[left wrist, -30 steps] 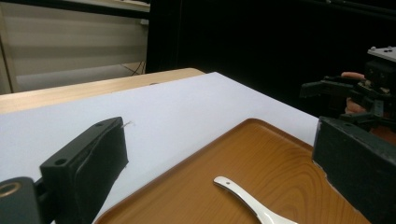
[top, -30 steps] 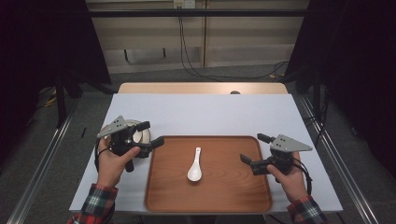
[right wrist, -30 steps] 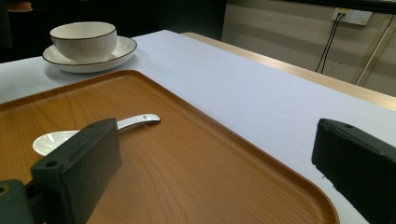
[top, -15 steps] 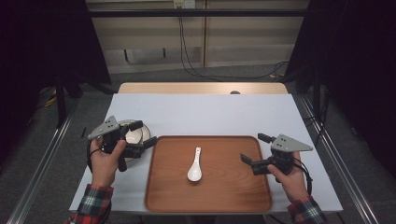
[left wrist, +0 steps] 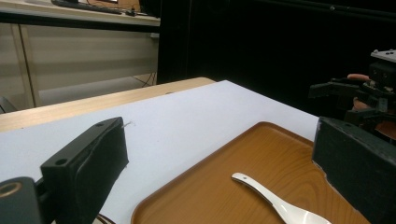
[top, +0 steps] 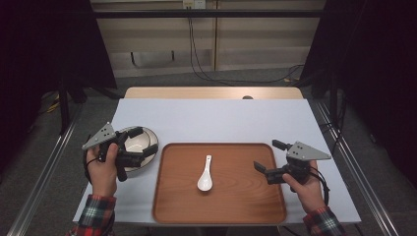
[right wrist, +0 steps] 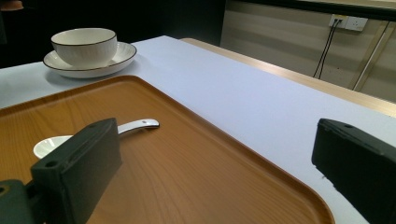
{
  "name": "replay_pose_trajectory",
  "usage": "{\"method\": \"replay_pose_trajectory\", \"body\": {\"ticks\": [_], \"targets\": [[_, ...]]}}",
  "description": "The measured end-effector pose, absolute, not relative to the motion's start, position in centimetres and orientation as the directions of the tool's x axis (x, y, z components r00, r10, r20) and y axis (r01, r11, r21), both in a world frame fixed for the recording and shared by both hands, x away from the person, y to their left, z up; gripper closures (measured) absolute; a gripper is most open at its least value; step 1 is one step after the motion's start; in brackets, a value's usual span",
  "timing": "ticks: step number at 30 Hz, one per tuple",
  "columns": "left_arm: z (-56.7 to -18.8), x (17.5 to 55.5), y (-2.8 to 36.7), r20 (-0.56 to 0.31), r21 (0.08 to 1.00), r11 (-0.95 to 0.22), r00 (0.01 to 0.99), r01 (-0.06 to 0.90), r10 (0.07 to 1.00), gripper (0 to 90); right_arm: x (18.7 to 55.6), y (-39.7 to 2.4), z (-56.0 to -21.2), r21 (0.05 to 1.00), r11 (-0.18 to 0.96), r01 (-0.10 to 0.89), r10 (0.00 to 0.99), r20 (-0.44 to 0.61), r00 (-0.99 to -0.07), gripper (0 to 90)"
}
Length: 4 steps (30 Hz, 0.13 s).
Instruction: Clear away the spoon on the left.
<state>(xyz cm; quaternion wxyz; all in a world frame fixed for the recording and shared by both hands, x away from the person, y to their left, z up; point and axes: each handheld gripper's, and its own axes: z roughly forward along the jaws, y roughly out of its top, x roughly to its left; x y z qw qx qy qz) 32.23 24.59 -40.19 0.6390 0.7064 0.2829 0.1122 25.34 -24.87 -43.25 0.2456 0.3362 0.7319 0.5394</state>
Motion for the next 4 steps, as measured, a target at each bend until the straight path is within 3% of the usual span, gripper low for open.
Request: {"method": "replay_pose_trajectory", "body": {"ticks": [4], "targets": [[-40.23, 32.28, 24.72, -0.194, 0.965, -0.037, 0.808, 0.258, 0.556, 3.3, 25.39, -24.80, -43.34, 0.951, 0.197, 0.237, 0.758, 0.005, -0.653, 0.8]]}}
